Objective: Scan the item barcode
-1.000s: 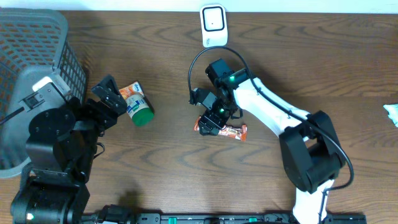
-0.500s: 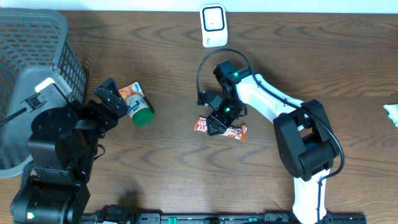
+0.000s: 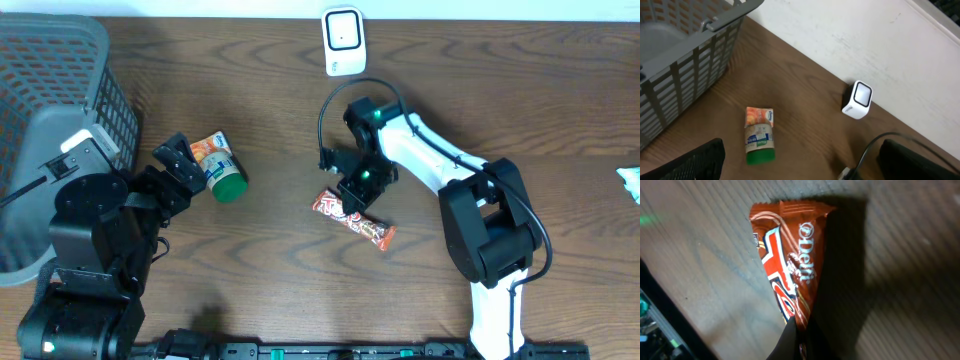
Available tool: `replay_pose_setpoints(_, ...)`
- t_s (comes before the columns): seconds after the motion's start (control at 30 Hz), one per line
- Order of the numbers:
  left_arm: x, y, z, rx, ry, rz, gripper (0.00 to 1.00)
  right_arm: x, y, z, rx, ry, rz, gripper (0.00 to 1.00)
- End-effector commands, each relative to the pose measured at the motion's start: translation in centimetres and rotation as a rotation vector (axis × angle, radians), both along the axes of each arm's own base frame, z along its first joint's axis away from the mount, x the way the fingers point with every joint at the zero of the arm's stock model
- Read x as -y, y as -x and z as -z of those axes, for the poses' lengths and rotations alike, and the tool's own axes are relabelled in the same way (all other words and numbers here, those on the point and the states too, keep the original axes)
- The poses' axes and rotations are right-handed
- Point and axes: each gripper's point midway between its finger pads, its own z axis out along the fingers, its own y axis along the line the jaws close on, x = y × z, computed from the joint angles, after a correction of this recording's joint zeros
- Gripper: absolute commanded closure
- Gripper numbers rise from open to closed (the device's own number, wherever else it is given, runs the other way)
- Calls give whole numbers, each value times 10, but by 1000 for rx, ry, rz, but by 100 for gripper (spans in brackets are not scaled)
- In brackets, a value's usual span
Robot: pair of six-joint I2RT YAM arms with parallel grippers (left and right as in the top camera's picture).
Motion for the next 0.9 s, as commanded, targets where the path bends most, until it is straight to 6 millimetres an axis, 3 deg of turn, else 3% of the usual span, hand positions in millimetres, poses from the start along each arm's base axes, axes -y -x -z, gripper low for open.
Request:
replay_pose_setpoints(0.0, -4, 1, -4, 9, -16, -16, 1, 15, -37, -18, 111, 145, 108, 99)
replay_pose_setpoints(0.13, -13, 2, -5, 12, -40, -64, 1, 74, -86, -30, 396, 561, 252, 99)
replay_pose_setpoints(0.23, -17, 2, -6, 14, -49, -82, 1, 110, -107, -47, 603, 818, 278, 99)
replay_pose_setpoints(0.37, -17, 2, -6, 14, -50, -83, 1, 115, -112, -60, 751, 952, 297, 99)
replay_pose_setpoints(0.53, -24, 3, -6, 11, -73, -114, 1, 86, -100, -58, 776, 912, 286, 99)
replay_pose_setpoints(0.57, -25, 4, -5, 5, -80, -119, 1, 77, -94, -52, 741, 871, 297, 96)
replay_pose_setpoints(0.6, -25, 5, -3, 0, -81, -119, 1, 71, -89, -47, 703, 835, 297, 79)
replay_pose_setpoints(0.7, -25, 8, 2, -27, -96, -112, 1, 48, -72, -28, 535, 676, 277, 14)
replay_pose_setpoints(0.77, -26, 9, 4, -37, -101, -110, 1, 39, -70, -21, 446, 564, 254, 10)
replay_pose_setpoints(0.87, -25, 9, 4, -38, -101, -109, 1, 38, -79, -23, 351, 427, 298, 19)
